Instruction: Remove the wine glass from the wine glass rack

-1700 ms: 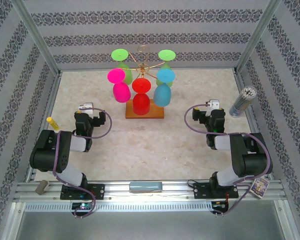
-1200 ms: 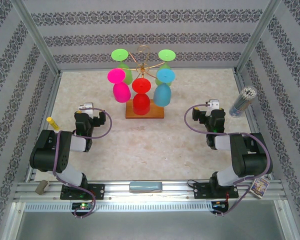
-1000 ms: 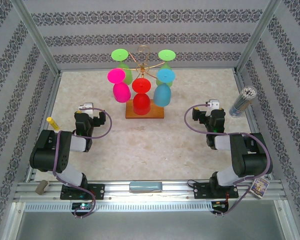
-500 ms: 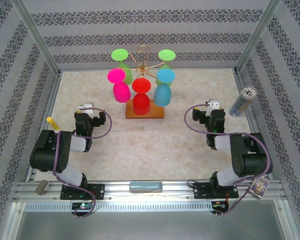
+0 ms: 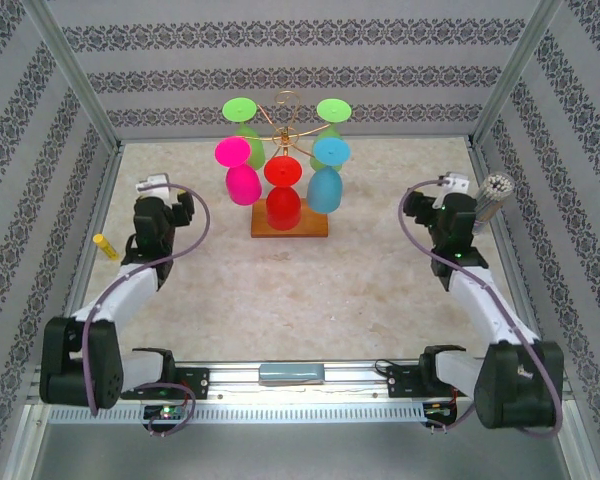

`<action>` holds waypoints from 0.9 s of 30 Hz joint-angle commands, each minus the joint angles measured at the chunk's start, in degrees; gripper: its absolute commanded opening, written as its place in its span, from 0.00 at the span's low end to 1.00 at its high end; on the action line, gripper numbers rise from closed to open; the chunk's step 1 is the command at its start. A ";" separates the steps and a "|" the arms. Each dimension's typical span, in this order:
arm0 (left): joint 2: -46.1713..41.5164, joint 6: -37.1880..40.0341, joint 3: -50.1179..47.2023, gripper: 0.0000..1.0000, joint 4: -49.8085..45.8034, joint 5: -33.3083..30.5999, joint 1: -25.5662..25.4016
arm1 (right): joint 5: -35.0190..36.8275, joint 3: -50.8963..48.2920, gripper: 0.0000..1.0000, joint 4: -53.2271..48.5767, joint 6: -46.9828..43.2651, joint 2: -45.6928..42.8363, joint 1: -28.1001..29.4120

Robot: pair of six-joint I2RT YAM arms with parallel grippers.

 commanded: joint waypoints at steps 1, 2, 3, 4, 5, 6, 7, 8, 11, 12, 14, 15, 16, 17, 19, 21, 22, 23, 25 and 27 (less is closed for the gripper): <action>-4.00 -7.16 6.60 0.70 -19.85 2.04 -0.54 | -5.17 7.61 0.86 -18.58 5.73 -2.80 -1.61; -4.67 -9.05 9.61 0.69 -24.87 3.36 -0.54 | -7.40 9.94 0.85 -21.88 6.53 -3.20 -1.73; -5.23 -10.55 12.32 0.68 -29.18 4.81 -0.54 | -9.55 12.02 0.85 -24.71 7.56 -3.55 -1.74; -5.63 -11.25 14.23 0.68 -32.22 6.26 -0.54 | -11.40 13.81 0.84 -26.77 8.43 -3.84 -1.77; -6.03 -11.87 16.40 0.68 -36.08 7.45 -0.54 | -13.62 15.62 0.82 -28.96 9.41 -4.05 -1.82; -6.36 -12.54 18.60 0.67 -40.10 7.67 -0.54 | -15.68 17.26 0.81 -30.97 10.58 -4.29 -1.82; -6.64 -13.04 20.24 0.67 -43.13 8.08 -0.54 | -17.76 18.76 0.80 -32.45 11.65 -4.27 -1.83; -7.17 -13.02 21.65 0.67 -45.88 9.45 -0.54 | -20.48 20.74 0.78 -34.42 12.66 -4.08 -1.82; -8.05 -13.68 27.24 0.66 -54.03 13.02 -0.54 | -28.36 26.55 0.69 -39.66 15.78 -2.55 -1.82; -8.12 -13.60 29.46 0.64 -56.90 14.40 -0.63 | -31.03 28.82 0.67 -41.31 16.99 -1.94 -1.82; -7.98 -13.80 33.22 0.62 -61.79 16.17 -0.72 | -37.10 31.49 0.66 -41.77 19.50 -1.32 -1.75; -8.06 -13.68 34.85 0.61 -63.98 17.52 -0.80 | -39.39 31.94 0.66 -40.69 21.93 -1.47 -1.66; -8.30 -13.56 36.09 0.60 -65.50 18.50 -0.96 | -41.28 32.14 0.66 -39.58 23.87 -1.65 -1.52; -8.71 -13.53 37.19 0.60 -66.93 19.48 -1.15 | -43.07 32.57 0.66 -38.58 25.60 -1.69 -1.19; -9.24 -12.87 39.50 0.59 -69.29 21.58 -1.66 | -44.72 34.35 0.65 -39.06 27.29 -1.25 0.10; -9.24 -11.36 42.31 0.57 -72.19 22.89 -2.49 | -45.53 35.82 0.63 -38.96 28.39 -0.69 2.40; -8.99 -10.28 43.65 0.57 -73.57 23.31 -2.85 | -45.91 36.32 0.63 -38.77 28.96 -0.39 3.54; -8.63 -9.33 45.37 0.57 -75.29 23.35 -3.43 | -46.36 36.80 0.63 -38.41 29.60 0.08 4.82; -8.04 -7.79 47.82 0.57 -77.49 23.99 -4.42 | -46.22 37.81 0.62 -38.34 30.04 1.12 7.04; -7.76 -7.25 49.21 0.57 -78.32 24.85 -5.40 | -46.00 38.79 0.62 -37.72 30.41 2.37 8.97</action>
